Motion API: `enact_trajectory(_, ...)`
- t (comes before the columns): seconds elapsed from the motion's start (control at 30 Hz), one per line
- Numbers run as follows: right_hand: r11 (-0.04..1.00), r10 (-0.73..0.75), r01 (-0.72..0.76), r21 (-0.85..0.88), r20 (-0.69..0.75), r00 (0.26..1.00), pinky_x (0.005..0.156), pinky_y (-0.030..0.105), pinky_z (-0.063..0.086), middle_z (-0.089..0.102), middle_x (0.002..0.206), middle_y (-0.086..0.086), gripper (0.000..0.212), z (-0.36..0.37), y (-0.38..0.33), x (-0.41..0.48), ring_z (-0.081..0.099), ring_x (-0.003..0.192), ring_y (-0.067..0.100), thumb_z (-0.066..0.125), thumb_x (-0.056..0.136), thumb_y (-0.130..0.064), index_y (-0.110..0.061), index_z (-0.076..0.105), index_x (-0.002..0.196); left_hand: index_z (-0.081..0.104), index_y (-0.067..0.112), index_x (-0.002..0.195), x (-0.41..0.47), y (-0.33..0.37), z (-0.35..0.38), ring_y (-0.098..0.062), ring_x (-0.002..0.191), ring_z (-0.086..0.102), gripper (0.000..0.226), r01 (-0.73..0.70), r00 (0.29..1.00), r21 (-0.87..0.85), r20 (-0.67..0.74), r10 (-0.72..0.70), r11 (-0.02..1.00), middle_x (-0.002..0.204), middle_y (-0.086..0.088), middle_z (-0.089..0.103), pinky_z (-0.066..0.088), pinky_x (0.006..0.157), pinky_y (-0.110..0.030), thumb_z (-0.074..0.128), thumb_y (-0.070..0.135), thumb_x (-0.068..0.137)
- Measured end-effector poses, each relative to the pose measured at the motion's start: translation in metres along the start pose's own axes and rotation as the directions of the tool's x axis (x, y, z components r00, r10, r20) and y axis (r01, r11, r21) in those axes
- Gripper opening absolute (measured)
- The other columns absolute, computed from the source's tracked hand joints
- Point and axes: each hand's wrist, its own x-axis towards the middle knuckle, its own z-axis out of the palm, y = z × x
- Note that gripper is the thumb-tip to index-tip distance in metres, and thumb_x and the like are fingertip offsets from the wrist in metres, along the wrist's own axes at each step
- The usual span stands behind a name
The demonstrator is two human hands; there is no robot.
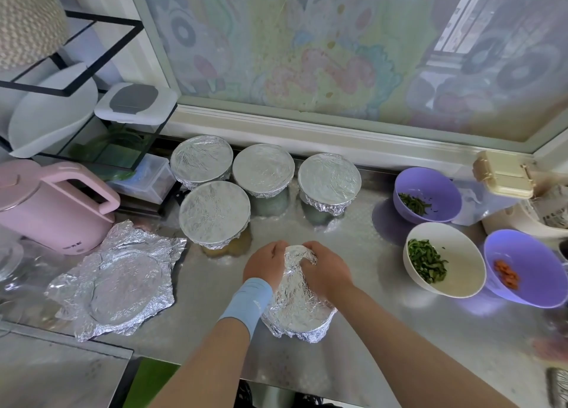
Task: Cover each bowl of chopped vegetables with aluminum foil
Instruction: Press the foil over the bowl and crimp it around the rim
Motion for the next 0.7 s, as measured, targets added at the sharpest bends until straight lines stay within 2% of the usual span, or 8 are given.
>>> enact_trajectory(0.07, 0.999, -0.026, 0.027, -0.037, 0.033, 0.999, 0.096, 0.032, 0.043, 0.055, 0.134, -0.009, 0.043, 0.000, 0.000, 0.001, 0.053, 0.119, 0.018, 0.048, 0.094, -0.032, -0.036, 0.046, 0.136, 0.067, 0.024, 0.108, -0.001, -0.001, -0.001, -0.016, 0.094, 0.059, 0.036, -0.047, 0.999, -0.066, 0.016, 0.048, 0.997, 0.101, 0.004, 0.065, 0.045, 0.082, -0.030, 0.034, 0.036, 0.101)
enact_trajectory(0.13, 0.985, -0.124, 0.125, -0.116, 0.019, 0.992, 0.106, 0.037, 0.037, 0.041, 0.145, -0.006, 0.051, 0.000, 0.000, -0.002, 0.042, 0.130, 0.019, 0.047, 0.097, -0.030, -0.032, 0.036, 0.146, 0.064, 0.024, 0.117, -0.007, -0.008, -0.001, -0.012, 0.111, 0.054, 0.031, -0.138, 0.987, -0.117, -0.098, 0.127, 0.983, 0.119, 0.007, 0.059, 0.041, 0.095, -0.028, 0.038, 0.029, 0.101)
enact_trajectory(0.2, 0.963, -0.231, 0.227, -0.149, -0.014, 0.973, 0.107, 0.037, 0.036, 0.040, 0.145, -0.009, 0.051, 0.000, 0.003, -0.006, 0.040, 0.131, 0.018, 0.047, 0.097, -0.025, -0.034, 0.036, 0.146, 0.063, 0.023, 0.121, -0.020, -0.014, 0.001, -0.008, 0.112, 0.053, 0.031, -0.179, 0.963, -0.122, -0.222, 0.149, 0.976, 0.121, 0.009, 0.059, 0.040, 0.097, -0.026, 0.039, 0.027, 0.102)
enact_trajectory(0.23, 0.957, -0.255, 0.251, -0.144, -0.008, 0.967, 0.106, 0.036, 0.037, 0.041, 0.144, -0.011, 0.049, 0.000, 0.005, -0.007, 0.041, 0.130, 0.016, 0.046, 0.097, -0.024, -0.036, 0.038, 0.145, 0.063, 0.023, 0.121, -0.025, -0.017, 0.003, -0.006, 0.109, 0.053, 0.031, -0.182, 0.961, -0.128, -0.233, 0.149, 0.975, 0.120, 0.011, 0.060, 0.040, 0.096, -0.024, 0.038, 0.028, 0.102)
enact_trajectory(0.33, 0.974, -0.214, 0.215, -0.066, 0.025, 0.976, 0.100, 0.032, 0.041, 0.043, 0.142, -0.018, 0.043, 0.000, 0.008, -0.008, 0.043, 0.128, 0.012, 0.042, 0.100, -0.029, -0.042, 0.039, 0.141, 0.062, 0.026, 0.124, -0.037, -0.017, 0.010, -0.001, 0.107, 0.052, 0.033, -0.160, 0.973, -0.188, -0.194, 0.123, 0.969, 0.119, 0.016, 0.059, 0.036, 0.096, -0.018, 0.038, 0.031, 0.104)
enact_trajectory(0.43, 0.987, -0.159, 0.159, 0.010, 0.016, 0.987, 0.099, 0.031, 0.041, 0.047, 0.138, -0.022, 0.038, 0.000, 0.006, -0.007, 0.046, 0.125, 0.009, 0.042, 0.100, -0.034, -0.046, 0.043, 0.136, 0.067, 0.032, 0.118, -0.036, -0.013, 0.008, -0.003, 0.107, 0.056, 0.032, -0.048, 0.985, -0.338, -0.172, -0.011, 0.940, 0.116, 0.018, 0.062, 0.042, 0.097, -0.023, 0.039, 0.031, 0.102)
enact_trajectory(0.6, 0.991, -0.083, 0.084, 0.104, -0.015, 0.996, 0.091, 0.027, 0.041, 0.055, 0.127, -0.027, 0.034, 0.002, 0.006, -0.008, 0.053, 0.113, 0.007, 0.044, 0.098, -0.034, -0.050, 0.049, 0.128, 0.076, 0.035, 0.095, -0.033, -0.008, 0.003, -0.008, 0.098, 0.067, 0.031, 0.089, 0.989, -0.654, -0.033, -0.146, 0.751, 0.101, 0.016, 0.073, 0.052, 0.086, -0.030, 0.046, 0.028, 0.096)
enact_trajectory(0.7, 0.985, -0.126, 0.126, 0.120, -0.005, 0.992, 0.098, 0.028, 0.039, 0.051, 0.133, -0.023, 0.037, 0.002, 0.007, -0.009, 0.050, 0.119, 0.007, 0.045, 0.098, -0.029, -0.045, 0.050, 0.131, 0.075, 0.035, 0.096, -0.030, -0.011, -0.002, -0.012, 0.098, 0.066, 0.034, 0.154, 0.987, -0.642, 0.059, -0.153, 0.751, 0.107, 0.009, 0.073, 0.052, 0.083, -0.031, 0.042, 0.029, 0.098)
